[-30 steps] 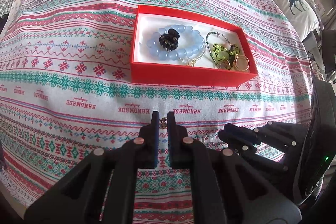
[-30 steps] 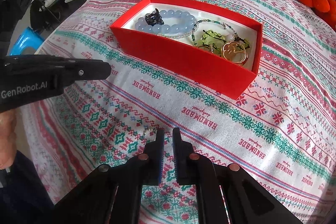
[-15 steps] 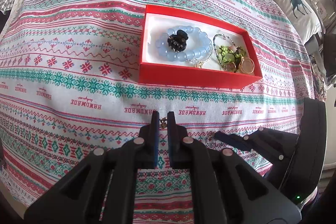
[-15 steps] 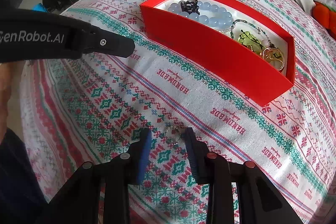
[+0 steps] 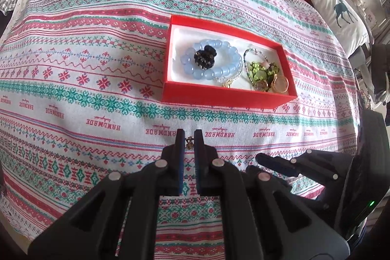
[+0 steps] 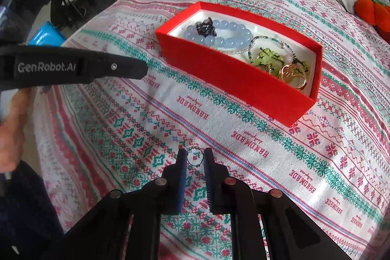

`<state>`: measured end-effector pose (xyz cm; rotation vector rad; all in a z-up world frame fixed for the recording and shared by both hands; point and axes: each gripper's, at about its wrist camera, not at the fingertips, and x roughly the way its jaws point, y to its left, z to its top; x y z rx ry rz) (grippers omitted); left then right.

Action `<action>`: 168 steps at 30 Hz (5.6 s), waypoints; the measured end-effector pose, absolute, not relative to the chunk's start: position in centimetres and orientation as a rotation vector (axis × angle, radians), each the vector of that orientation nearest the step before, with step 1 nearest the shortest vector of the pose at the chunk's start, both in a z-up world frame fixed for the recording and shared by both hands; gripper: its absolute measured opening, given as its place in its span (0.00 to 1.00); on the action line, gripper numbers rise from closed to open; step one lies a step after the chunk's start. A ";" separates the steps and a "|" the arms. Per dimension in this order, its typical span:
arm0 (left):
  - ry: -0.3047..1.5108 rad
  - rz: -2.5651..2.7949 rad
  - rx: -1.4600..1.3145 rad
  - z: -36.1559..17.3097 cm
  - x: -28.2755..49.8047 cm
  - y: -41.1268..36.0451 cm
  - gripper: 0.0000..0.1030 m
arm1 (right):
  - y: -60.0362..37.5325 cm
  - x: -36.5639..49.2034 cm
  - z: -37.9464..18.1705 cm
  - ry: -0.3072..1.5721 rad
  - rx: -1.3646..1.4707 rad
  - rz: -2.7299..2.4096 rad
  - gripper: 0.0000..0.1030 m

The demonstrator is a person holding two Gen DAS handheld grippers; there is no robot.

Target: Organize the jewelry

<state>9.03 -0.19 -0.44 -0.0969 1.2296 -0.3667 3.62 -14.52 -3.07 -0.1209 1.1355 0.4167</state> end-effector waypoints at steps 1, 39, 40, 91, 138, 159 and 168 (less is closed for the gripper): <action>1.226 -0.368 -0.103 -0.3 9.1 0.0 0.08 | -15.0 3.7 -2.6 1.121 -0.092 0.419 0.13; 1.116 -0.382 -0.153 0.0 13.9 -4.5 0.08 | -19.6 10.4 -0.1 0.894 0.169 0.179 0.14; 1.113 -0.381 -0.149 -0.1 14.0 -4.5 0.08 | -19.5 10.4 -0.1 0.891 0.165 0.179 0.14; 0.973 -0.353 -0.142 5.0 8.4 1.0 0.63 | -19.3 0.0 8.0 0.475 0.149 0.259 0.38; 0.930 -0.105 0.026 3.0 0.5 -0.6 0.99 | -18.6 -4.1 2.5 0.763 0.045 -0.008 1.00; 0.959 -0.111 0.029 2.5 0.8 -0.2 0.99 | -18.0 -3.6 2.1 0.770 0.009 -0.024 1.00; 0.945 -0.113 0.059 2.6 0.6 -0.8 0.99 | -18.2 -3.6 2.0 0.775 0.013 -0.026 1.00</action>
